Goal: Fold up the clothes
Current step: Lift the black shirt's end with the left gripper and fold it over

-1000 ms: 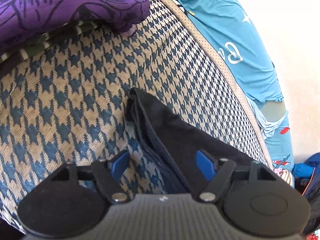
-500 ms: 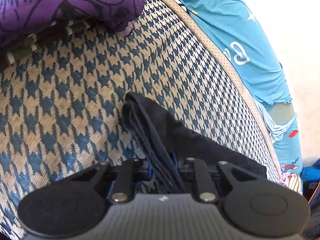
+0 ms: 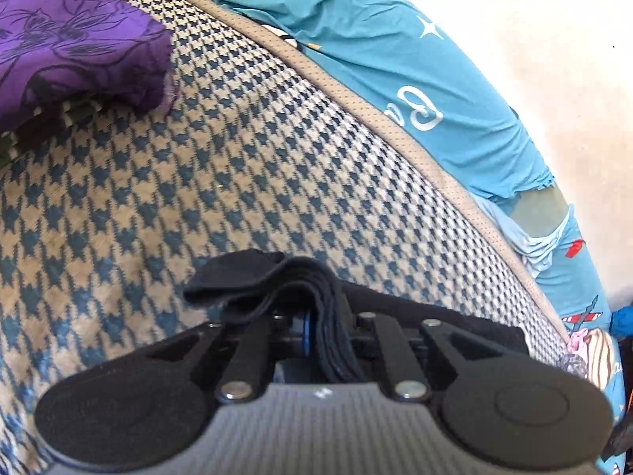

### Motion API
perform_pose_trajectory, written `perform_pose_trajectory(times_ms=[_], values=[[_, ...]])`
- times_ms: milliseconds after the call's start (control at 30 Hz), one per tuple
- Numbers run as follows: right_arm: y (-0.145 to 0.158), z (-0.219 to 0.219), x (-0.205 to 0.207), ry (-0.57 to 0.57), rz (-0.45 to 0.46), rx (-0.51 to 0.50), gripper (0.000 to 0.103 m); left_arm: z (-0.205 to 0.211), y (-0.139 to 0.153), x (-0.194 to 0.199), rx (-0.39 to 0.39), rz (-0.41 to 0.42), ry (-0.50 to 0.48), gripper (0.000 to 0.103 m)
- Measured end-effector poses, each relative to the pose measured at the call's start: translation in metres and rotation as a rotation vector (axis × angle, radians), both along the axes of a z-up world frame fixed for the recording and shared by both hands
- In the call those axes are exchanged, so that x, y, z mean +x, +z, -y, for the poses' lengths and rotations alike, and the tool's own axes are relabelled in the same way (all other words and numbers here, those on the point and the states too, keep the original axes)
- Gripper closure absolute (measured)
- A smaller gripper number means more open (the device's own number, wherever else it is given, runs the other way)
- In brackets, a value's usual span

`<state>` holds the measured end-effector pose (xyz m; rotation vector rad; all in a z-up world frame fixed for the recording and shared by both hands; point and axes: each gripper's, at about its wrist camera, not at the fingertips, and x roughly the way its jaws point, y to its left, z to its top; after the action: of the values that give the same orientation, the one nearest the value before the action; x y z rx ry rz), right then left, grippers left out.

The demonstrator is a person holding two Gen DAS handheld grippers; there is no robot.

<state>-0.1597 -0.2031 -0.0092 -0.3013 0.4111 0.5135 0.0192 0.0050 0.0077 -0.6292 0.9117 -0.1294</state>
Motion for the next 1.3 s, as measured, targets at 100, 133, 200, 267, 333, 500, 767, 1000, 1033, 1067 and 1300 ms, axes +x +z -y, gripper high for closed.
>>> perform_pose_trajectory(times_ms=[100,133,200,267,333,500,767,1000,1033,1067,1300], values=[[0.005,0.016,-0.003,-0.031,0.019,0.022,0.097,0.017,0.009,0.002,-0.002,0.028,-0.009,0.093],[0.007,0.022,-0.004,-0.046,0.024,0.030,0.097,0.025,0.012,0.003,-0.003,0.037,-0.013,0.093],[0.011,0.036,-0.004,-0.084,0.031,0.049,0.097,0.041,0.018,0.006,0.010,0.056,-0.014,0.093],[0.015,0.052,-0.003,-0.127,0.029,0.079,0.097,0.061,0.024,0.010,0.048,0.066,-0.041,0.093],[0.019,0.067,-0.003,-0.169,0.031,0.103,0.097,0.082,0.028,0.015,0.065,0.078,-0.068,0.093],[0.022,0.101,-0.004,-0.271,0.049,0.121,0.097,0.133,0.037,0.028,0.062,0.087,-0.122,0.093],[0.028,0.150,-0.004,-0.428,0.061,0.144,0.097,0.209,0.039,0.049,0.028,0.087,-0.174,0.093],[0.028,0.185,0.001,-0.558,0.052,0.169,0.097,0.270,0.032,0.060,0.037,0.083,-0.249,0.093],[0.028,0.189,0.003,-0.577,0.051,0.173,0.097,0.278,0.031,0.061,0.039,0.081,-0.258,0.093],[0.027,0.193,0.004,-0.597,0.045,0.181,0.097,0.285,0.029,0.063,0.043,0.077,-0.265,0.093],[0.013,0.214,0.018,-0.739,-0.052,0.239,0.097,0.325,0.010,0.075,0.080,0.032,-0.340,0.083]])
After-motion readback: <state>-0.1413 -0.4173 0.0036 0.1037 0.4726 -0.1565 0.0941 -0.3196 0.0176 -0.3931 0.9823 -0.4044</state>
